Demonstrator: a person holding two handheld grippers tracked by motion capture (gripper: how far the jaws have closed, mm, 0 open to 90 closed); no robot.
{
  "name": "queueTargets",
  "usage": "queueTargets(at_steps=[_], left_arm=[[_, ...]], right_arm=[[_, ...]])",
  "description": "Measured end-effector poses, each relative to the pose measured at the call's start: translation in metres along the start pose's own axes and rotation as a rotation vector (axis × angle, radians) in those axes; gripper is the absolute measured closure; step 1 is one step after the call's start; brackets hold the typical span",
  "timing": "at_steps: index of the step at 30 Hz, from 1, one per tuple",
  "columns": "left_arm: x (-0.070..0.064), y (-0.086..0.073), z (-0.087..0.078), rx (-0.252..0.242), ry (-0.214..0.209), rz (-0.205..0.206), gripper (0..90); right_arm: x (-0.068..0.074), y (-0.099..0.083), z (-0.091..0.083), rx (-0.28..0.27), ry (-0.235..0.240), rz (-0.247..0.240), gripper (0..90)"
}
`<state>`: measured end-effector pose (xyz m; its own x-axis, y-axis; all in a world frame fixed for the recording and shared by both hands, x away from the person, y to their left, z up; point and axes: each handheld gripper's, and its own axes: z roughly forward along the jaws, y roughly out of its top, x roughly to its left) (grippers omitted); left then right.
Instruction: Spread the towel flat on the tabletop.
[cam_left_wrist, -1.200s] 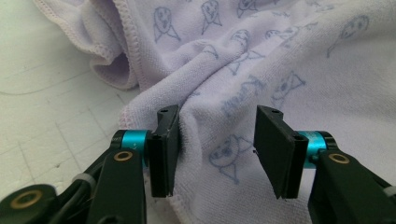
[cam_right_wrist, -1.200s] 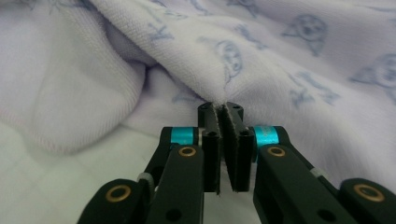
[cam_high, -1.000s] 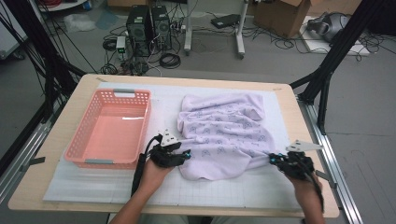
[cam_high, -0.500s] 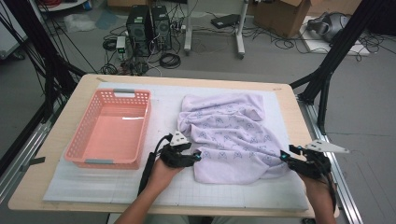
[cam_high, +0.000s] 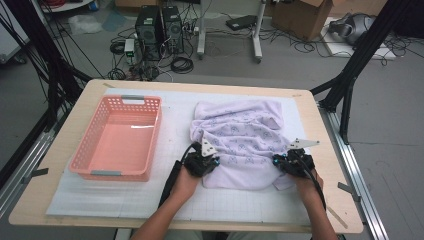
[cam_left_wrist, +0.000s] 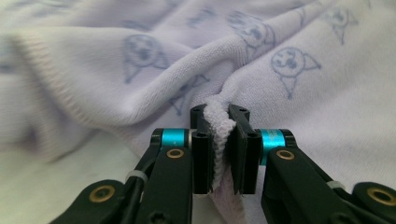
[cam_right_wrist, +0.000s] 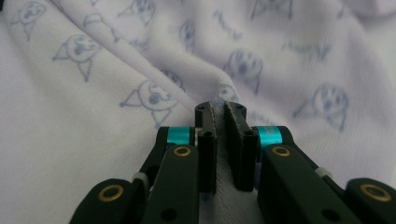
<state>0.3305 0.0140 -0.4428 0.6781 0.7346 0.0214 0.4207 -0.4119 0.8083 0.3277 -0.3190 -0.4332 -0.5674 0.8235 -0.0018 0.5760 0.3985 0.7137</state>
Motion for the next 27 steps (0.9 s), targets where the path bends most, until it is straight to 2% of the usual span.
queueTargets(at_steps=[2,4,7,9,11,12,14,15,17,19,21,23,24,27], left_arm=[[0.013,0.0,-0.003,-0.03,0.045,-0.038,79.9],[0.022,0.001,-0.004,-0.031,0.1,-0.039,79.8],[0.034,0.004,-0.004,-0.053,0.168,-0.053,79.9],[0.04,0.005,-0.001,-0.065,0.186,-0.065,79.9],[0.043,0.003,0.001,-0.065,0.177,-0.088,78.5],[0.043,0.003,0.001,-0.06,0.164,-0.104,73.9],[0.041,0.001,-0.002,-0.067,0.132,-0.119,58.7],[0.041,0.0,-0.004,-0.063,0.115,-0.12,54.7],[0.039,-0.001,-0.008,-0.068,0.088,-0.128,47.7],[0.037,-0.005,-0.014,-0.077,0.072,-0.112,46.2],[0.034,-0.009,-0.018,-0.072,0.053,-0.107,45.1],[0.033,-0.013,-0.023,-0.064,0.032,-0.101,44.3],[0.032,-0.015,-0.025,-0.055,0.03,-0.093,44.2],[0.032,-0.023,-0.03,-0.054,0.03,-0.103,43.9]], right_arm=[[-0.003,0.008,0.009,-0.042,0.009,0.014,83.3],[-0.003,0.017,0.021,-0.061,0.006,0.019,82.8],[0.002,0.031,0.04,-0.071,-0.024,-0.018,82.8],[0.004,0.037,0.048,-0.095,-0.052,-0.013,82.8],[0.004,0.04,0.053,-0.103,-0.067,0.007,80.1],[0.004,0.041,0.052,-0.111,-0.063,0.015,75.7],[0.002,0.039,0.044,-0.122,-0.048,0.038,63.7],[0.001,0.037,0.037,-0.147,-0.034,0.055,61.8],[-0.002,0.03,0.018,-0.201,-0.038,0.071,58.7],[-0.006,0.02,-0.001,-0.239,-0.05,0.083,58.2],[-0.009,0.009,-0.019,-0.254,-0.074,0.087,57.8],[-0.011,-0.005,-0.033,-0.244,-0.083,0.107,57.0],[-0.012,-0.012,-0.038,-0.232,-0.086,0.121,56.4],[-0.01,-0.035,-0.047,-0.196,-0.087,0.155,56.1]])
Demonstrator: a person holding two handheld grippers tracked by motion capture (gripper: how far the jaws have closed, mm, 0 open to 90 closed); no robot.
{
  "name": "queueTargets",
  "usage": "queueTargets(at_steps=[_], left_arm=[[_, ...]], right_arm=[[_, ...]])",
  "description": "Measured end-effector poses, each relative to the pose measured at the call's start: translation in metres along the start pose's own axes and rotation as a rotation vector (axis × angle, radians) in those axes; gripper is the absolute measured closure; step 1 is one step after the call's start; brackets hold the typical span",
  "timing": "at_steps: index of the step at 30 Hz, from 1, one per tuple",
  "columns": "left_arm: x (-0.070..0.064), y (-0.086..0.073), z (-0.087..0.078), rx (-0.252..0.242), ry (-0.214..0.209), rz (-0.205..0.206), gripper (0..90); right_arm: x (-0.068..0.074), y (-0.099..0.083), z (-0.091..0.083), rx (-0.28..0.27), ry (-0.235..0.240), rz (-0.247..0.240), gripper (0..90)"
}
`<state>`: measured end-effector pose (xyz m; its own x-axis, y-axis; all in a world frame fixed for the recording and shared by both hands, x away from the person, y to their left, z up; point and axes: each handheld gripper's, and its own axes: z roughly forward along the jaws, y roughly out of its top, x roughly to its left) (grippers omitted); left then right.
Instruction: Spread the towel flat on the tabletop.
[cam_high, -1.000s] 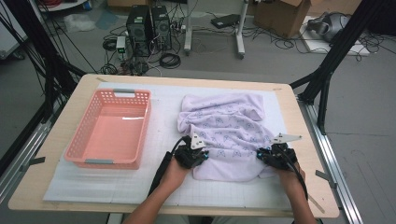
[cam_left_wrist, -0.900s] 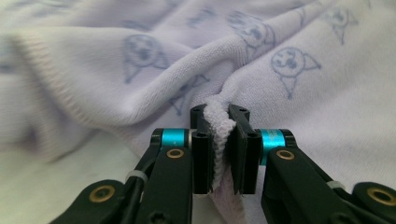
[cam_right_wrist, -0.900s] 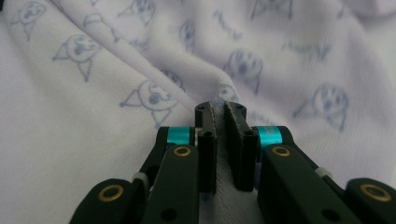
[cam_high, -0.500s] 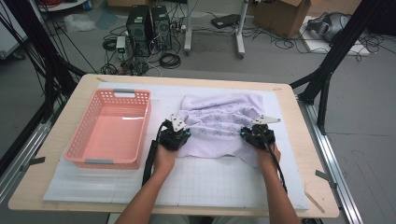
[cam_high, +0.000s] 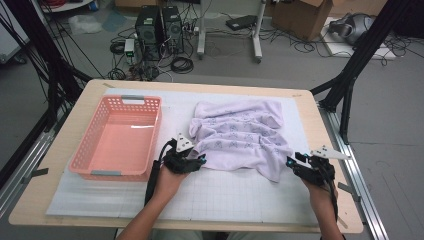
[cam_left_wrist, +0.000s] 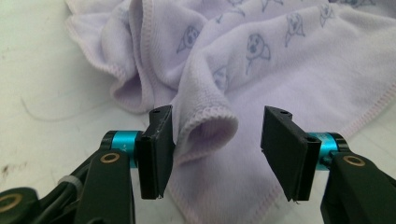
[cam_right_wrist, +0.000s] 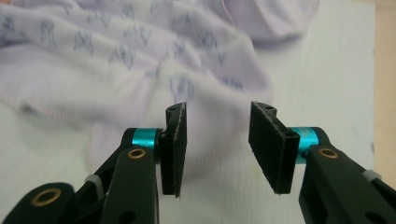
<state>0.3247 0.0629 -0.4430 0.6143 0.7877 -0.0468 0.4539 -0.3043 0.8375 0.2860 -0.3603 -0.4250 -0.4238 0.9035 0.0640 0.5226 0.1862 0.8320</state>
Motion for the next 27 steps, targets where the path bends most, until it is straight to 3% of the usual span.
queueTargets(at_steps=[4,7,9,12,15,17,19,20,27], left_arm=[[0.005,-0.01,-0.007,0.015,-0.01,-0.029,44.0],[0.007,-0.013,-0.008,0.04,-0.025,-0.041,45.1],[0.007,-0.013,-0.006,0.055,-0.029,-0.046,46.0],[0.004,-0.013,-0.005,0.076,-0.029,-0.006,51.7],[0.002,-0.013,-0.005,0.08,-0.033,0.015,64.7],[0.0,-0.013,-0.005,0.08,-0.053,0.034,82.6],[-0.002,-0.014,-0.006,0.078,-0.049,0.046,84.7],[-0.002,-0.014,-0.007,0.077,-0.054,0.038,85.2],[0.0,-0.025,-0.028,0.054,-0.087,0.006,85.6]], right_arm=[[0.003,-0.013,-0.005,0.052,0.038,0.044,54.6],[0.012,-0.017,-0.002,0.08,0.067,0.042,54.3],[0.019,-0.018,0.003,0.102,0.074,0.011,54.0],[0.028,-0.019,0.013,0.141,0.072,-0.025,53.5],[0.034,-0.019,0.016,0.154,0.038,-0.06,54.9],[0.034,-0.019,0.016,0.158,0.033,-0.07,61.1],[0.032,-0.019,0.015,0.156,0.058,-0.06,79.6],[0.032,-0.019,0.015,0.159,0.089,-0.051,84.7],[0.034,-0.021,0.007,0.175,0.084,-0.056,86.6]])
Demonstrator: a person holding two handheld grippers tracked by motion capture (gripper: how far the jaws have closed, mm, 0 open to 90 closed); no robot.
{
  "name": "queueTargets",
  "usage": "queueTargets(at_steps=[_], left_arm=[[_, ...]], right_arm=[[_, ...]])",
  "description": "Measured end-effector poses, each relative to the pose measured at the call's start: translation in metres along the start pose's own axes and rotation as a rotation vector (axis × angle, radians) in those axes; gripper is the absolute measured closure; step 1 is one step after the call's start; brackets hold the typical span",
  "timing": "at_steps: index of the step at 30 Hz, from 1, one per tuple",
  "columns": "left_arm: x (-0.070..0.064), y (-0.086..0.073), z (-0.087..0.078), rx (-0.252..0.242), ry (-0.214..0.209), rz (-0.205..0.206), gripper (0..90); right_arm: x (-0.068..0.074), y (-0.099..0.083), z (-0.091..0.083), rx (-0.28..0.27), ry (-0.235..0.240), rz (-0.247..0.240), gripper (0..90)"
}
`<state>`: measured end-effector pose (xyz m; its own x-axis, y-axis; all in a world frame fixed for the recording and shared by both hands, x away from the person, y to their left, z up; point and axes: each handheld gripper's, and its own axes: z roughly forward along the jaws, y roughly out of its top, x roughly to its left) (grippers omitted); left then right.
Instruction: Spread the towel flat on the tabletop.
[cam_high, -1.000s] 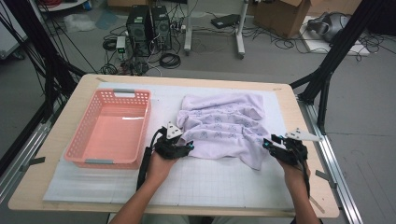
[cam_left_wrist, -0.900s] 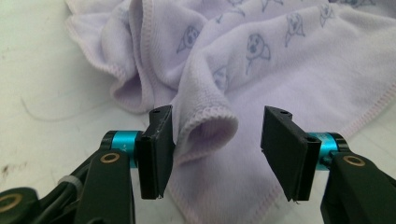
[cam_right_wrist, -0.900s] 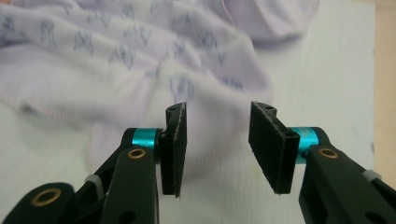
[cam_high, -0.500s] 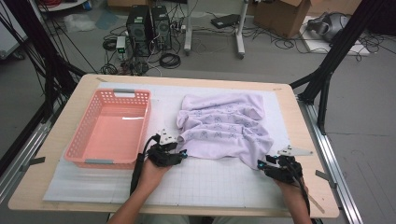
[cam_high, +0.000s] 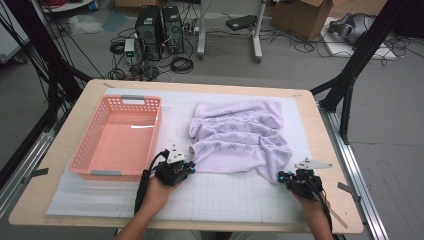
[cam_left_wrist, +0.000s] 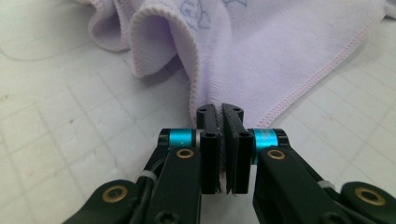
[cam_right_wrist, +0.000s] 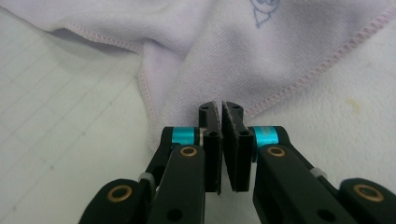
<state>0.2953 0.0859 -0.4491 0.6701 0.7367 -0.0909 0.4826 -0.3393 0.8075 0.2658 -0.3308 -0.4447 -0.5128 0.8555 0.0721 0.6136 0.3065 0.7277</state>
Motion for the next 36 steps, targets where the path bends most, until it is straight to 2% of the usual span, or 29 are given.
queueTargets(at_steps=[2,7,13,16,18,21,24,28,32,36], left_arm=[[-0.001,-0.002,-0.008,-0.019,-0.004,-0.02,85.6],[-0.014,-0.009,-0.03,-0.062,0.008,-0.042,85.6],[-0.027,-0.023,-0.053,-0.092,0.005,-0.083,85.6],[-0.034,-0.032,-0.063,-0.095,0.005,-0.09,85.5],[-0.038,-0.04,-0.069,-0.096,0.003,-0.104,85.5],[-0.043,-0.05,-0.076,-0.1,0.0,-0.13,85.4],[-0.05,-0.058,-0.085,-0.1,0.004,-0.125,85.4],[-0.057,-0.067,-0.096,-0.116,0.001,-0.142,85.3],[-0.066,-0.073,-0.097,-0.096,0.005,-0.125,85.2],[-0.071,-0.075,-0.097,-0.096,0.009,-0.121,85.3]], right_arm=[[0.002,-0.004,-0.006,0.006,-0.006,-0.015,86.7],[0.009,-0.021,-0.024,-0.004,-0.002,0.008,86.7],[0.018,-0.039,-0.052,-0.046,-0.009,0.001,86.8],[0.019,-0.046,-0.066,-0.076,0.0,0.024,86.8],[0.021,-0.052,-0.072,-0.077,0.008,0.032,86.8],[0.029,-0.062,-0.079,-0.068,0.013,0.014,86.8],[0.038,-0.068,-0.085,-0.069,0.026,0.019,86.8],[0.048,-0.076,-0.093,-0.063,0.024,0.002,86.8],[0.049,-0.085,-0.099,-0.06,0.033,0.019,86.8],[0.049,-0.087,-0.102,-0.063,0.042,0.029,86.8]])
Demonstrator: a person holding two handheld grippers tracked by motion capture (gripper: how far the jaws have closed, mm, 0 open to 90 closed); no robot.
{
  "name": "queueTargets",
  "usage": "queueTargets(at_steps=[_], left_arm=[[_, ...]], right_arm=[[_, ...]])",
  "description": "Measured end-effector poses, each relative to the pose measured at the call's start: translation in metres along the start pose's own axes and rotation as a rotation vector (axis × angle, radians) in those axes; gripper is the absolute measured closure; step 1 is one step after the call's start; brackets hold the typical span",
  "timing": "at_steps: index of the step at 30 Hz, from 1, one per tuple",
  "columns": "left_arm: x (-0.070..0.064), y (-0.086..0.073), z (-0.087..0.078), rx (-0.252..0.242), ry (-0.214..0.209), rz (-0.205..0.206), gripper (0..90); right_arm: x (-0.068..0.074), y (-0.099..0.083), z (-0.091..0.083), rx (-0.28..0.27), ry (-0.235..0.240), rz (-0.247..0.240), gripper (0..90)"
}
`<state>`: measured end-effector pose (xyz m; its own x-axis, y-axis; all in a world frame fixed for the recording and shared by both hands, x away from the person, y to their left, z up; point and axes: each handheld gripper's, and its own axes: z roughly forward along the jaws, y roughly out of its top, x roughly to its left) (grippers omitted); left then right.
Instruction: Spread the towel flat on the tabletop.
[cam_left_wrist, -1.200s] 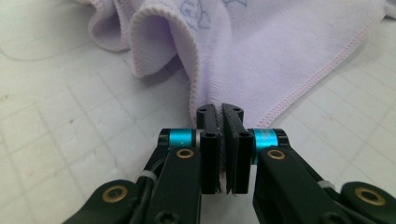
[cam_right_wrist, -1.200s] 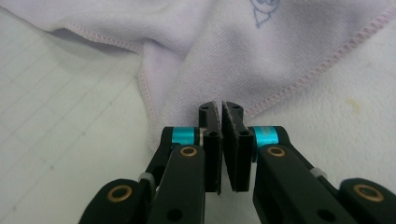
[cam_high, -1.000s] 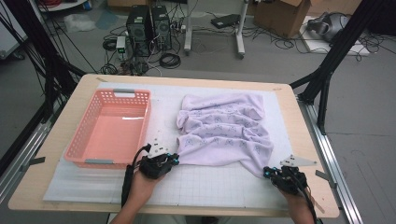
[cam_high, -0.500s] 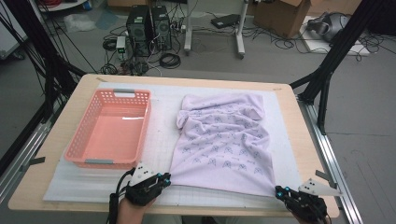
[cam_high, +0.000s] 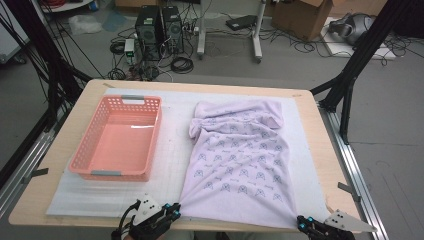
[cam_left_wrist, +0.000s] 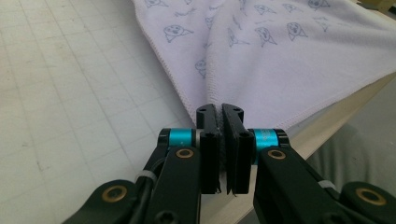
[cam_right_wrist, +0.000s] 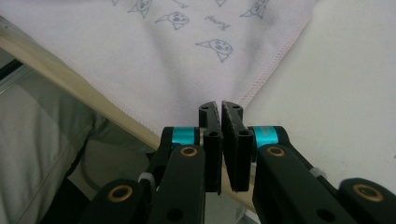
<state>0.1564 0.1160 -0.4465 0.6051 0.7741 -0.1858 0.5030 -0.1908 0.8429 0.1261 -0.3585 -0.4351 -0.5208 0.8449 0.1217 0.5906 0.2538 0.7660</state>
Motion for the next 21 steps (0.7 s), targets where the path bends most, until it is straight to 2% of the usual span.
queueTargets(at_steps=[4,13,18,21], left_arm=[[0.0,-0.003,0.0,0.008,-0.005,-0.003,85.3],[-0.008,-0.005,-0.013,0.008,-0.035,0.033,85.3],[-0.013,-0.01,-0.022,0.02,-0.058,0.054,85.3],[-0.015,-0.012,-0.025,0.025,-0.086,0.06,84.6]], right_arm=[[0.003,-0.001,-0.001,0.01,0.002,-0.016,86.9],[0.006,-0.008,-0.012,0.024,0.007,-0.017,87.3],[0.01,-0.015,-0.021,0.03,0.028,-0.012,87.3],[0.011,-0.019,-0.025,0.039,0.035,-0.011,87.3]])
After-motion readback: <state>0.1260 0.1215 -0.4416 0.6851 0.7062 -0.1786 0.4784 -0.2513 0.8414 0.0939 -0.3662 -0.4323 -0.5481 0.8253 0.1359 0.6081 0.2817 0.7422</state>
